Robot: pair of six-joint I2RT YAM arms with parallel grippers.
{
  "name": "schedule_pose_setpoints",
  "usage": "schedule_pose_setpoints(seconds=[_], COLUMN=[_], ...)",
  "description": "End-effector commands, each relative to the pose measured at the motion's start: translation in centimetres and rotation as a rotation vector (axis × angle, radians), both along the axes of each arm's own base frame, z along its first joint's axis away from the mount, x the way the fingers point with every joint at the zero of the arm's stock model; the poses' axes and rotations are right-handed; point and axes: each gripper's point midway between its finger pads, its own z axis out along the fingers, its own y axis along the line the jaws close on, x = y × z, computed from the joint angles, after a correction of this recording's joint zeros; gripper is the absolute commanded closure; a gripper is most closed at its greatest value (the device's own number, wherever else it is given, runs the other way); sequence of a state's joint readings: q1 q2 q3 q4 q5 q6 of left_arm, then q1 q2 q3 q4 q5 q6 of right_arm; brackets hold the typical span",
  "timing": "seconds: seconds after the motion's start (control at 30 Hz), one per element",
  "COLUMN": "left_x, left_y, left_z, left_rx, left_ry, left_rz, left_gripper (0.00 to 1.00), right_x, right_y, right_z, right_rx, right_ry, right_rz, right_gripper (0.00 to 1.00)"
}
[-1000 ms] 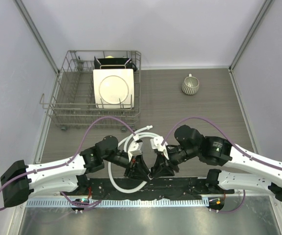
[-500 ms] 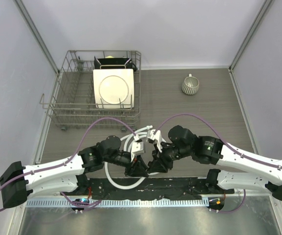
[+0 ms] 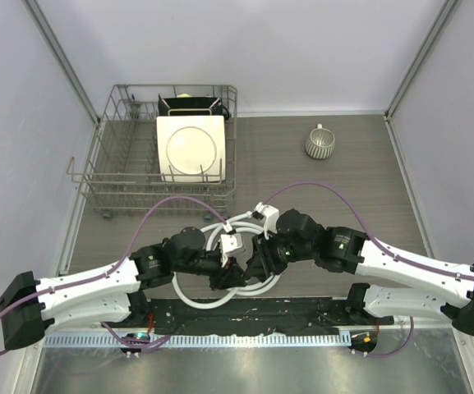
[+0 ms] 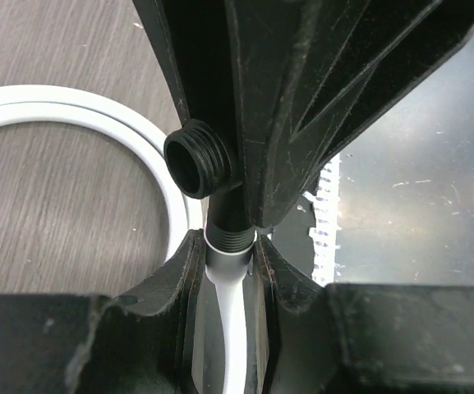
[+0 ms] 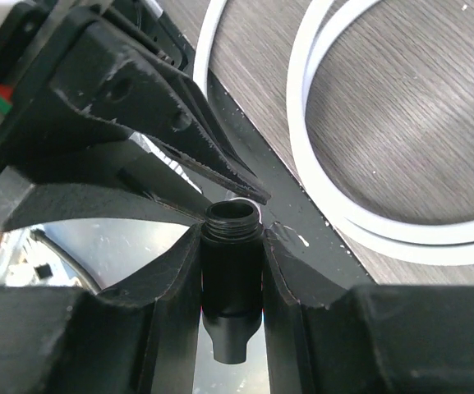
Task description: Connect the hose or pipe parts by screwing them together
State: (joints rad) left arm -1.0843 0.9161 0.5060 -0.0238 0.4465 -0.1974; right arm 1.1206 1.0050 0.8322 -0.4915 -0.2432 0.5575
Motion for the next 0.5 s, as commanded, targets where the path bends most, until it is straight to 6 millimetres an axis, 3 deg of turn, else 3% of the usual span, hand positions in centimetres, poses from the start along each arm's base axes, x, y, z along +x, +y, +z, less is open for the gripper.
schedule_pose_setpoints(seconds=[0.0,0.3,0.47], left_x=[5.7,6.4,7.8], left_y=[-2.0,-2.1,-1.5], left_z=[7.8,7.3,6.6], left_rx=[-0.209,-0.194,-0.143], left_ry=[-0.195,-0.188,-0.190], left_rz=[0.208,0.247,0.332], left_gripper=[1.00,1.00,1.00], right_x=[-0.8,0.7,1.1], right_y=[1.5,2.1,2.4], right_z=[0.9,1.4,2.2], right_rx=[0.060,0.076,0.107], right_ry=[0.151,0.223,0.257], right_rz=[-0.090,-0.257,-0.312], right_gripper=[0.99,0.99,0.99])
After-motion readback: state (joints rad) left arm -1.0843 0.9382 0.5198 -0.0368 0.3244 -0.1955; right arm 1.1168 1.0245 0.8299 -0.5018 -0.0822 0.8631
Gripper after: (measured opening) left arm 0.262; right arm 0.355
